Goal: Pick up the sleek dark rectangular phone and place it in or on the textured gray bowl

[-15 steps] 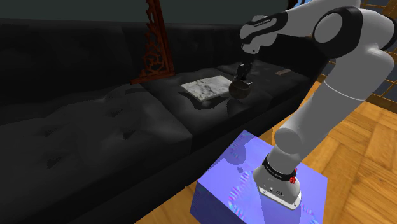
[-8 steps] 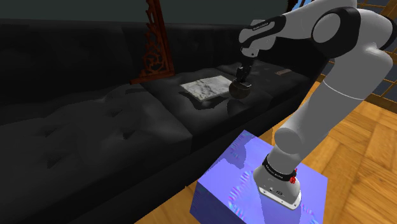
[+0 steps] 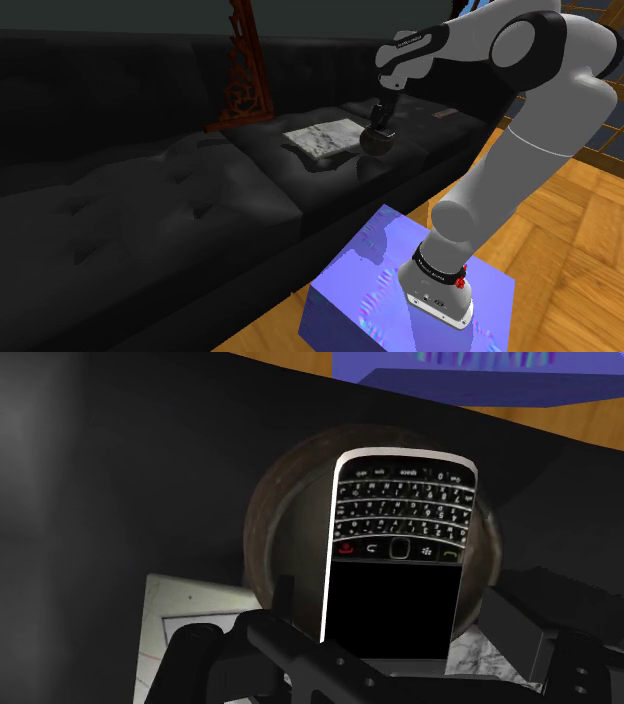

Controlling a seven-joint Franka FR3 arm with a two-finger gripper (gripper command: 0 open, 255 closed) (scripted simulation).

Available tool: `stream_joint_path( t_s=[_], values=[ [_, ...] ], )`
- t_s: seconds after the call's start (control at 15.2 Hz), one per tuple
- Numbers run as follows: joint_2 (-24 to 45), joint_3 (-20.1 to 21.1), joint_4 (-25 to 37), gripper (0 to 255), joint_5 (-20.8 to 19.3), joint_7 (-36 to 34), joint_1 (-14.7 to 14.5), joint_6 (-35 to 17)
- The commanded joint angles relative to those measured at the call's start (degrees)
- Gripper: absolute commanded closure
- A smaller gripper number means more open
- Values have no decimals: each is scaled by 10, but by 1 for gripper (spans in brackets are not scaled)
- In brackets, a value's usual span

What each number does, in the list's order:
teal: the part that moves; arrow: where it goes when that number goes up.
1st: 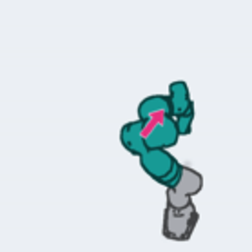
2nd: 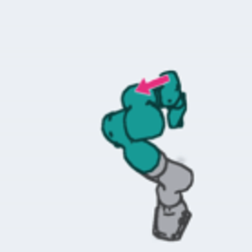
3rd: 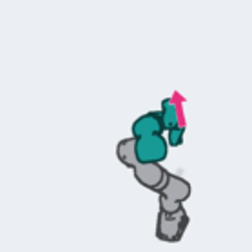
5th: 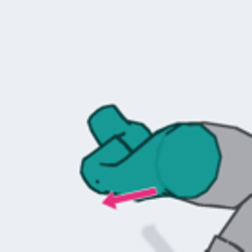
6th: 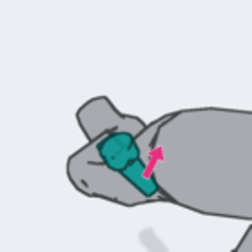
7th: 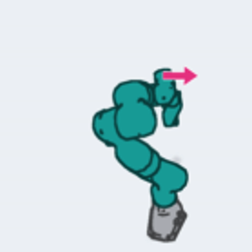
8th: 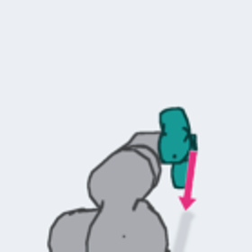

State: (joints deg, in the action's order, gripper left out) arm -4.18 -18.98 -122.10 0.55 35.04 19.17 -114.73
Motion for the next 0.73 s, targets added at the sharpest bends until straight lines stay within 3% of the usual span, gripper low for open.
stream_joint_path(
  t_s=[0.0,0.26,0.66],
  values=[
    [0,0,0,0,0,0,0,0],
    [-15,1,59,0,-5,-4,0,72],
    [-15,1,59,0,-5,-4,0,72]
  ],
)
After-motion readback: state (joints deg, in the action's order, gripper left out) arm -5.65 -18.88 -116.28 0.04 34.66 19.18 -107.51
